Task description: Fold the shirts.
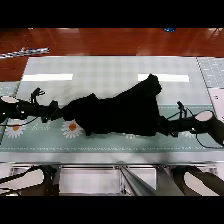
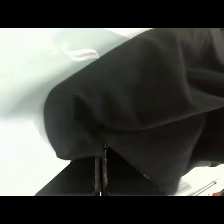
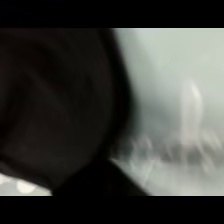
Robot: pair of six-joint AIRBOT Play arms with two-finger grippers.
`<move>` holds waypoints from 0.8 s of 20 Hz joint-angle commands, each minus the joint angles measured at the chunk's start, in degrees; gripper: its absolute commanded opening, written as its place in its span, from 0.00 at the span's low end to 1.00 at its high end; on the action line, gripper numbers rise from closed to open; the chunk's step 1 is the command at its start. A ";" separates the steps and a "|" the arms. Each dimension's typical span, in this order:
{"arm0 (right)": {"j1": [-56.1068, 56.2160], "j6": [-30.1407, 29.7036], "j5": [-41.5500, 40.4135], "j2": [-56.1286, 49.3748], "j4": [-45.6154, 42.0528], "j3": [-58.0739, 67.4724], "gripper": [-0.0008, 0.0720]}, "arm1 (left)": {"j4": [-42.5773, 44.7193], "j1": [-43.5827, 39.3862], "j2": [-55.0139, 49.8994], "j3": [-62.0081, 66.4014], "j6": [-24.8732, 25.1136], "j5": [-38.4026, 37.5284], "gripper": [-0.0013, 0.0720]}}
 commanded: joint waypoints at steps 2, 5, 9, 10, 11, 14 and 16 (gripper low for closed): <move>5.55 -9.51 1.42 -5.57 9.44 11.78 0.04 | -3.08 0.09 0.72 6.56 -0.13 -3.30 0.04; 5.25 -6.03 8.76 -3.76 0.00 31.01 0.04 | -5.07 0.79 5.57 18.21 -3.41 -3.96 0.04; 4.04 -0.13 14.43 -1.95 -16.65 65.20 0.04 | -7.56 1.03 13.03 39.71 -7.45 -0.92 0.04; 3.48 1.68 15.80 -1.95 -19.93 72.85 0.04 | -7.52 1.03 14.71 45.24 -7.96 -0.55 0.04; 2.86 2.56 17.40 -1.88 -20.94 79.25 0.04 | -7.52 1.05 16.46 50.12 -8.11 -0.02 0.04; 0.96 2.56 19.61 -0.13 -20.92 93.81 0.04 | -6.38 1.05 21.38 61.18 -8.11 2.03 0.04; 0.02 2.54 19.10 4.28 -21.31 95.17 0.04 | -4.00 1.05 24.74 66.36 -8.50 2.58 0.04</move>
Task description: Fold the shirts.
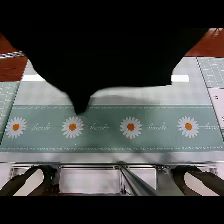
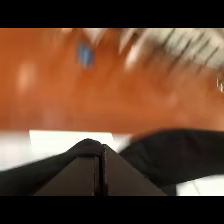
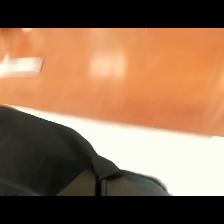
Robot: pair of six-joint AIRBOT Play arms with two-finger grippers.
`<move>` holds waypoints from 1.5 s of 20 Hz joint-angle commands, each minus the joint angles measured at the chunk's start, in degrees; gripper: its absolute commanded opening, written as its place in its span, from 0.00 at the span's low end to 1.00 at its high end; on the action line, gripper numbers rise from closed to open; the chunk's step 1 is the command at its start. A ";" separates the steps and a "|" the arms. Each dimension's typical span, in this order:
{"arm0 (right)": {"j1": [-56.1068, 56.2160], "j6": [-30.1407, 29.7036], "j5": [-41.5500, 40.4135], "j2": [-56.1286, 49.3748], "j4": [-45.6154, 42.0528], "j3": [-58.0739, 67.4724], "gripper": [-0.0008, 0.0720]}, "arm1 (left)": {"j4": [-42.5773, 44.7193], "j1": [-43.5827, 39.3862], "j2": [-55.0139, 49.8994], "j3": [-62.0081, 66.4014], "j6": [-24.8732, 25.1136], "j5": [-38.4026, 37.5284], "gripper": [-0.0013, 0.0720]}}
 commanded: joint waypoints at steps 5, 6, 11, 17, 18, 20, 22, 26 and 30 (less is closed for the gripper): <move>-2.05 1.09 4.57 15.32 -9.60 8.68 0.04 | 20.35 0.04 16.06 13.68 -2.47 1.84 0.04; -2.05 1.42 4.98 17.40 -10.43 8.57 0.04 | 24.13 0.04 18.21 13.66 -2.51 1.84 0.04; -2.05 3.30 10.38 22.75 -11.02 7.02 0.04 | 35.67 0.04 24.70 13.66 -6.10 -2.49 0.04; -2.05 5.03 20.37 23.08 -9.27 -4.81 0.04 | 32.28 0.02 23.08 2.95 -8.66 -13.88 0.04; -2.05 5.01 19.54 23.08 -8.57 -8.98 0.04 | 29.59 0.02 22.49 -1.68 -8.52 -13.81 0.04; -2.05 4.94 14.84 23.04 -6.51 -19.43 0.04 | 23.74 0.02 20.11 -11.91 -7.58 -12.81 0.04; -2.05 4.55 7.78 22.03 -5.18 -30.10 0.04 | 18.69 -0.09 15.56 -21.35 -4.26 -9.18 0.04; -2.05 2.69 -3.93 9.73 -4.37 -40.72 0.04 | 18.34 -4.07 -1.95 -26.12 -1.18 0.04 0.04; -2.05 -1.29 -17.35 -9.68 -1.09 -37.86 0.04 | 18.38 -9.29 -24.17 -18.16 -1.16 12.68 0.04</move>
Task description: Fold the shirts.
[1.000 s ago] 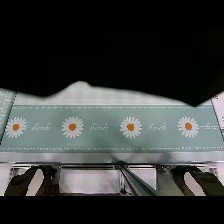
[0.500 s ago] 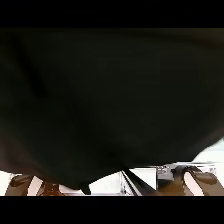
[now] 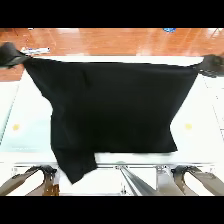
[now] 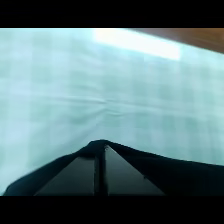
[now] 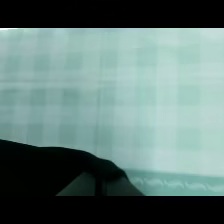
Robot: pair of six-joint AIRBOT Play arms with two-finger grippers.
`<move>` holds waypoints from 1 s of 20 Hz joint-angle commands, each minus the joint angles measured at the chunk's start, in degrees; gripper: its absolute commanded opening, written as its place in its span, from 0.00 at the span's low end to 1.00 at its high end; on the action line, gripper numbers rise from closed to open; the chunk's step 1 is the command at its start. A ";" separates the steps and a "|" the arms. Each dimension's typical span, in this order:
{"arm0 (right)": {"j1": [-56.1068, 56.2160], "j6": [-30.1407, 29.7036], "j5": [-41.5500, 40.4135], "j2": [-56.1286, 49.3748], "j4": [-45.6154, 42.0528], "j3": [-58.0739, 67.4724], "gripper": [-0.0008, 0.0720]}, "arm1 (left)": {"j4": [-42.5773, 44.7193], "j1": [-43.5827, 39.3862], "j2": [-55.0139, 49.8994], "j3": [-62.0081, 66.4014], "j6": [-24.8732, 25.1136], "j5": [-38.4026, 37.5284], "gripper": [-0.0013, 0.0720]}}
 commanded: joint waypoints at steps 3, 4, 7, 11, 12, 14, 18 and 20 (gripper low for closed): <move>-0.07 -1.90 -15.87 -27.89 2.34 11.13 0.04 | 4.57 -4.94 -31.43 18.18 -10.86 8.37 0.04; -0.04 -1.18 -15.28 -33.33 2.49 16.74 0.04 | 6.49 -5.27 -36.20 22.97 -15.21 6.21 0.04; -0.04 1.36 -9.60 -45.79 3.58 30.64 0.04 | 6.36 -6.47 -45.70 33.24 -17.97 -2.01 0.04; -0.20 1.42 -8.90 -51.28 3.82 35.04 0.04 | 6.34 -8.00 -46.69 34.97 -15.37 -3.13 0.04; -0.44 1.42 -8.90 -51.54 3.87 35.04 0.04 | 6.23 -8.00 -46.64 35.32 -16.17 -4.63 0.04; -1.16 1.29 -7.78 -51.52 4.26 35.04 0.04 | 6.23 -7.69 -46.18 35.89 -15.10 -8.52 0.04; -3.63 -3.32 0.50 -51.52 5.79 36.61 0.04 | 6.27 -5.31 -43.39 36.00 -10.14 -17.99 0.04; -4.81 -3.41 5.86 -51.63 7.89 36.63 0.04 | 7.65 -4.66 -42.07 35.82 -7.52 -24.81 0.04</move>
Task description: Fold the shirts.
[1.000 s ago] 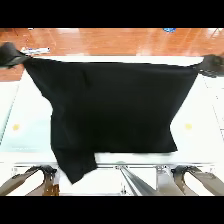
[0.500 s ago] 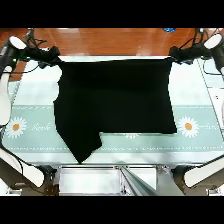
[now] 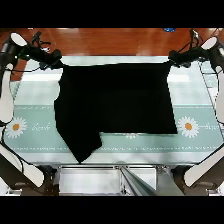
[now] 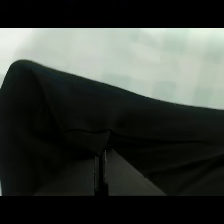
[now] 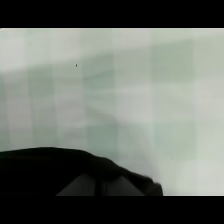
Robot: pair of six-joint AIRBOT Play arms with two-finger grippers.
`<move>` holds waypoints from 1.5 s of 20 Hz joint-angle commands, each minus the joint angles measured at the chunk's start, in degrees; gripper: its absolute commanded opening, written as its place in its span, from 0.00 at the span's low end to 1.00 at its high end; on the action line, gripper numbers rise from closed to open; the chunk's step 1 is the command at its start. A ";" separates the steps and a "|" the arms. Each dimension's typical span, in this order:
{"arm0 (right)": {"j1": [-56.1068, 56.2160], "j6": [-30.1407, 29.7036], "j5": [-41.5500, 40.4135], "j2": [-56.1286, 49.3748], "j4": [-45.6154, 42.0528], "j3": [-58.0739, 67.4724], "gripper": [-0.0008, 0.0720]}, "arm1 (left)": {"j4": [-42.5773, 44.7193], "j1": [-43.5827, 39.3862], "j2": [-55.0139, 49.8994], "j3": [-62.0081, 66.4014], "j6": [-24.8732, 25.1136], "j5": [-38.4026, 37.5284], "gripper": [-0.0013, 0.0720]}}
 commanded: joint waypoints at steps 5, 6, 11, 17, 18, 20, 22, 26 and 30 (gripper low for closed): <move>-1.05 -2.64 14.32 -0.68 -0.13 -2.86 0.04 | 13.51 -4.17 2.14 -9.68 4.37 -15.34 0.04; -1.05 -2.47 14.53 -0.68 -0.11 -3.87 0.04 | 15.54 -4.94 2.14 -12.24 4.39 -15.54 0.04; -1.05 -2.80 17.55 -0.68 -3.28 -7.45 0.04 | 17.57 -4.46 2.14 -17.27 3.78 -15.82 0.04; -1.05 -1.05 18.08 -1.20 -3.50 -7.61 0.53 | 17.62 -4.98 2.14 -17.25 3.91 -16.83 0.11; -1.05 -0.68 19.06 -1.05 -3.52 -7.58 0.57 | 17.64 -4.96 2.21 -17.25 3.96 -18.43 0.37; -1.70 1.09 20.63 0.26 -3.87 -7.58 0.57 | 17.64 -4.79 3.02 -17.27 2.64 -21.11 0.71; -3.02 2.23 22.08 3.32 -4.07 -7.61 0.57 | 17.62 -4.79 6.29 -18.36 2.67 -21.62 0.71; -5.27 2.10 17.90 15.19 -4.39 -16.06 0.57 | 17.84 -2.82 23.34 -32.70 1.77 -11.58 0.71; -6.25 -4.22 4.68 34.80 0.85 -44.44 0.57 | 13.46 9.97 45.05 -59.80 1.97 -3.67 0.71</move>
